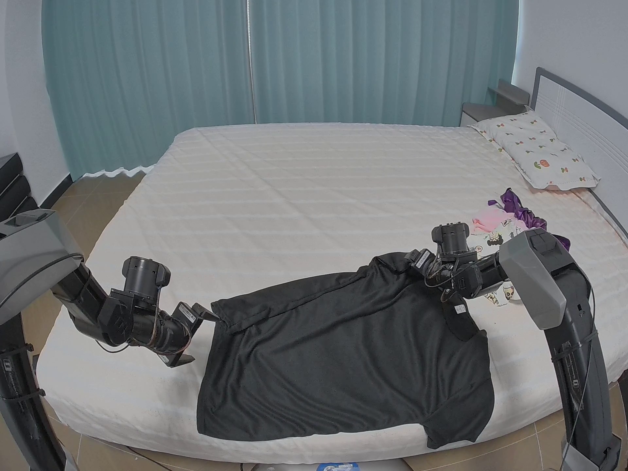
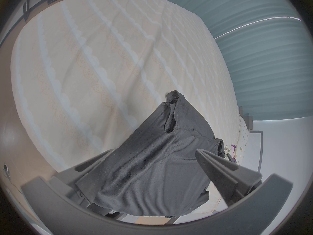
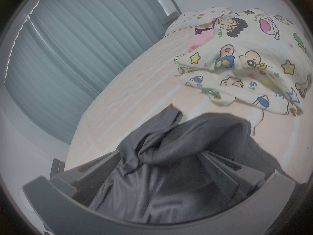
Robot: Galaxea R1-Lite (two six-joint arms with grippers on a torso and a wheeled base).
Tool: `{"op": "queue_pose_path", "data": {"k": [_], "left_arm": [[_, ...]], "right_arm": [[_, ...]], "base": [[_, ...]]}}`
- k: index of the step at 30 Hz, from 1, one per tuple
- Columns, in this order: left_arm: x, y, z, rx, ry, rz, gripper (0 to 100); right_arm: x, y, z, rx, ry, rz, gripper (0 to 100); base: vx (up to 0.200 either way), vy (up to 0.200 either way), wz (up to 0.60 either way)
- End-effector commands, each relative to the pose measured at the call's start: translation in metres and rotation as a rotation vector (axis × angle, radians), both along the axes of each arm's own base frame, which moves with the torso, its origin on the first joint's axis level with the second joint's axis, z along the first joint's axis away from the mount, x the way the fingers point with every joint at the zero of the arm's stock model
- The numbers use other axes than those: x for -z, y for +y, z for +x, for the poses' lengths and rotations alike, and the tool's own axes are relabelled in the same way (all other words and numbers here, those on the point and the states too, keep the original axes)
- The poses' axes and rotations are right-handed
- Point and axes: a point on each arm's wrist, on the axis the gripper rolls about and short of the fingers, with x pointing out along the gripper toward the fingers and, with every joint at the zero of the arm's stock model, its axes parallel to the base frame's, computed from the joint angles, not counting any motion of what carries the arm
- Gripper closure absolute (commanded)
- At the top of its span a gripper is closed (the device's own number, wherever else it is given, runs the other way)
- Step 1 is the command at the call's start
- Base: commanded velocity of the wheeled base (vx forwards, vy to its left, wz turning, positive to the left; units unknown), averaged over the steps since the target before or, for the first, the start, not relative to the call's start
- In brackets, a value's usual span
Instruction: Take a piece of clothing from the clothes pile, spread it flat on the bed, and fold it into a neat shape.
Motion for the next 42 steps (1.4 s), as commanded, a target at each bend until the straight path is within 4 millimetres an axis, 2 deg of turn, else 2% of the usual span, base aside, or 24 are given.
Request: {"op": "queue_pose_path", "data": {"k": [1, 4, 9, 11, 12, 20, 25, 26, 29, 33, 34, 35, 36, 39, 41, 42], "left_arm": [[0.001, 0.0, 0.0, 0.0, 0.002, 0.0, 0], [0.001, 0.0, 0.0, 0.0, 0.002, 0.0, 0], [0.001, 0.0, 0.0, -0.001, 0.002, 0.001, 0], [0.002, 0.0, 0.0, 0.0, 0.005, 0.0, 0], [0.001, 0.0, 0.0, -0.001, 0.002, 0.001, 0], [0.001, 0.0, 0.0, -0.001, 0.002, 0.001, 0], [0.001, 0.0, 0.0, -0.001, 0.002, 0.001, 0], [0.001, 0.0, 0.0, -0.001, 0.002, 0.001, 0], [0.001, 0.0, 0.0, -0.002, 0.002, 0.0, 0], [-0.001, 0.0, 0.002, -0.005, -0.007, -0.001, 0], [-0.001, 0.0, 0.002, -0.005, -0.007, -0.001, 0], [-0.002, 0.0, 0.002, -0.009, -0.016, 0.006, 0], [-0.003, 0.0, 0.002, -0.01, -0.017, 0.007, 0], [-0.016, -0.003, 0.009, -0.01, -0.096, 0.004, 0], [-0.019, -0.005, 0.012, -0.01, -0.111, 0.002, 0], [-0.026, -0.013, 0.023, -0.022, -0.145, -0.002, 0]], "right_arm": [[0.017, -0.003, 0.007, 0.035, 0.009, -0.013, 100], [0.017, -0.007, 0.012, 0.072, -0.012, -0.028, 100], [-0.002, -0.018, 0.024, 0.125, -0.089, 0.027, 100], [-0.003, -0.018, 0.024, 0.127, -0.092, 0.031, 100], [-0.008, -0.029, 0.029, 0.159, -0.11, 0.056, 100], [0.013, -0.052, 0.031, 0.208, -0.078, 0.053, 100], [0.014, -0.052, 0.031, 0.207, -0.071, 0.052, 100], [0.013, -0.05, 0.031, 0.204, -0.074, 0.053, 0], [0.008, -0.047, 0.031, 0.2, -0.084, 0.056, 0], [-0.024, -0.04, 0.013, 0.169, -0.074, 0.067, 0], [-0.024, -0.04, 0.013, 0.169, -0.074, 0.067, 0], [-0.037, -0.038, 0.002, 0.148, -0.06, 0.072, 0], [-0.038, -0.038, 0.0, 0.145, -0.055, 0.072, 0], [-0.058, -0.039, -0.035, 0.118, -0.056, 0.087, 0], [-0.061, -0.041, -0.041, 0.119, -0.063, 0.088, 0], [-0.066, -0.044, -0.057, 0.117, -0.078, 0.097, 0]], "base": [[0.0, 0.0, 0.0], [0.0, 0.0, 0.0], [0.0, 0.0, 0.0], [0.0, 0.0, 0.0], [0.0, 0.0, 0.0], [0.0, 0.0, 0.0], [0.0, 0.0, 0.0], [0.0, 0.0, 0.0], [0.0, 0.0, 0.0], [0.0, 0.0, 0.0], [0.0, 0.0, 0.0], [0.0, 0.0, 0.0], [0.0, 0.0, 0.0], [0.0, 0.0, 0.0], [0.0, 0.0, 0.0], [0.0, 0.0, 0.0]]}}
